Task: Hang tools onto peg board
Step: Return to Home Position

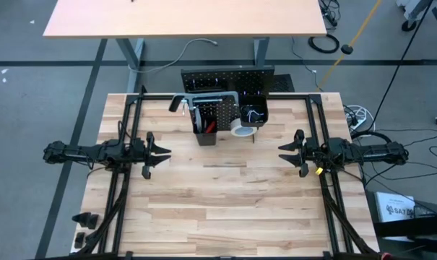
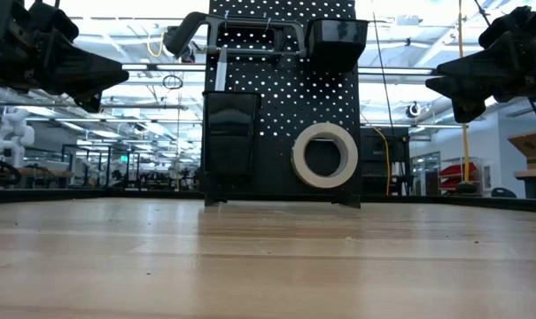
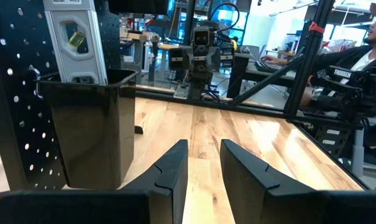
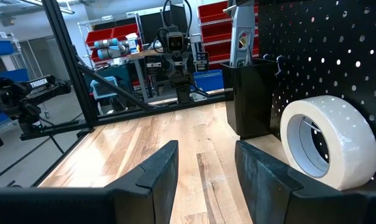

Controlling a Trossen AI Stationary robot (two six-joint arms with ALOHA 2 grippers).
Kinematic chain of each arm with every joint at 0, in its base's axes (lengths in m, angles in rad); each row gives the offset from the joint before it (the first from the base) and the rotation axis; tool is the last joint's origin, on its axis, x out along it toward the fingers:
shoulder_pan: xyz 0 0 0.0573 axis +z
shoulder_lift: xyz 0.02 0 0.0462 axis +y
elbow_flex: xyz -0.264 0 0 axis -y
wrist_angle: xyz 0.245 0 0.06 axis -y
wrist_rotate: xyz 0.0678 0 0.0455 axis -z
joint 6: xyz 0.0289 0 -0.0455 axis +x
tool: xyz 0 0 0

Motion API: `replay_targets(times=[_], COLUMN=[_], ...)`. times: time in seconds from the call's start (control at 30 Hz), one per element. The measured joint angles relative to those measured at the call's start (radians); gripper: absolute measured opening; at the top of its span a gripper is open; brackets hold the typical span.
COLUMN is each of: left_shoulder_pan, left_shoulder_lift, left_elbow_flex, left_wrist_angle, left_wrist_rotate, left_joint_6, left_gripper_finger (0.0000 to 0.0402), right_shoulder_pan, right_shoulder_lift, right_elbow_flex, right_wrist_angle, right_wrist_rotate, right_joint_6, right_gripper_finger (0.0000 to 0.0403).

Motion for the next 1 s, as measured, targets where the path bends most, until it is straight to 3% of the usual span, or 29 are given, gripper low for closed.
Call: replay_targets(times=[1.0], left_shoulder_pan=[0.0], left_shoulder_lift=[0.0], left_elbow_flex=[0.0], left_wrist_angle=[0.0], left_wrist_rotate=[0.0], left_joint_6=[0.0], left_gripper_finger=[0.0097], right_shoulder_pan=[0.0], right_shoulder_lift=[0.0], right_elbow_flex=[0.0], right_wrist_angle=[0.0], right_wrist_rotate=[0.0], right_joint_6=[0.0], right_gripper_finger=[0.0153])
